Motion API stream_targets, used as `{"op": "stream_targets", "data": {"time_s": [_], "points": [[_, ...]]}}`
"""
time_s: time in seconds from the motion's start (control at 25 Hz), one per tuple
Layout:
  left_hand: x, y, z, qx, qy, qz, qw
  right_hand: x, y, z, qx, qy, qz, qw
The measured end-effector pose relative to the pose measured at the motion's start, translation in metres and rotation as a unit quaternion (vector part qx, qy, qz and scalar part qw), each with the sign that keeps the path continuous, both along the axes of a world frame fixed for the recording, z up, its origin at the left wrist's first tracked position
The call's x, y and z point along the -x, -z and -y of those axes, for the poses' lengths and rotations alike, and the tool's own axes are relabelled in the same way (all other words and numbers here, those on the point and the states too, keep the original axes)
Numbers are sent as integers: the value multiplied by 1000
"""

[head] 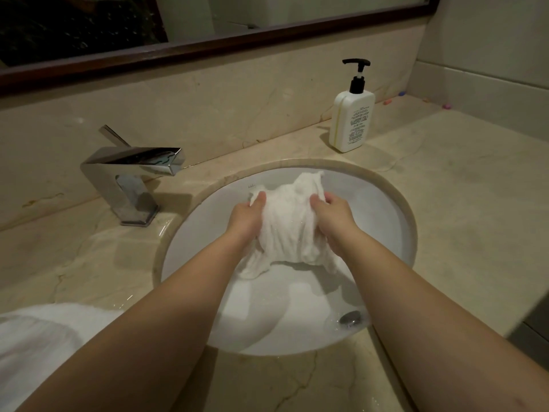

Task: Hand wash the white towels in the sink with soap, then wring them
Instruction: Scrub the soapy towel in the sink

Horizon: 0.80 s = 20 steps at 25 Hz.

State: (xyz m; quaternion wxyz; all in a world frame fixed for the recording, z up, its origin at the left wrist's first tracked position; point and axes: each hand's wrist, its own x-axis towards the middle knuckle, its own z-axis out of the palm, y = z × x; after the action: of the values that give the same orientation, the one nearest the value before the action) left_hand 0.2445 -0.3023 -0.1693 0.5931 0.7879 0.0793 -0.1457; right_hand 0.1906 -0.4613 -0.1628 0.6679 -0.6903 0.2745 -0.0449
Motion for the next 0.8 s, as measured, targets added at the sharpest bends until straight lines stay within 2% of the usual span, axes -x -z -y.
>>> {"op": "stream_targets", "data": {"time_s": [0.08, 0.16, 0.2, 0.28, 0.36, 0.4, 0.48, 0.52, 0.56, 0.64, 0.72, 0.8], "points": [[0, 0, -1, 38, 31, -25, 998, 0, 1, 3, -48, 3, -54, 997], [2, 2, -5, -18, 75, -34, 996, 2, 8, 5, -11, -51, -134, 990], [3, 2, -6, -82, 79, -6, 993, 2, 10, 3, 20, -74, -147, 986], [5, 2, -6, -229, 65, 104, 966, 1, 10, 0, 43, -70, -110, 990], [7, 0, -1, -256, 40, 184, 948, -3, 11, -1, 23, -27, -54, 998], [6, -1, 1, -199, 22, 178, 963, -4, 10, 0, -3, -5, -39, 999], [2, -3, 5, 15, -15, 62, 998, -6, 9, 0, -72, 13, -57, 996], [3, -4, 5, 100, -9, -17, 995, -5, 8, 1, -106, 2, -89, 990], [3, -2, 4, 124, 17, -65, 990, -4, 8, 2, -132, -13, -124, 983], [2, 2, 2, 28, 51, -69, 996, 1, 4, 3, -160, -37, -176, 971], [0, 7, 1, -80, 34, -5, 996, 3, 2, 2, -182, -37, -188, 965], [1, 4, 1, -125, 31, 84, 988, 5, -3, -2, -150, -19, -161, 975]]}}
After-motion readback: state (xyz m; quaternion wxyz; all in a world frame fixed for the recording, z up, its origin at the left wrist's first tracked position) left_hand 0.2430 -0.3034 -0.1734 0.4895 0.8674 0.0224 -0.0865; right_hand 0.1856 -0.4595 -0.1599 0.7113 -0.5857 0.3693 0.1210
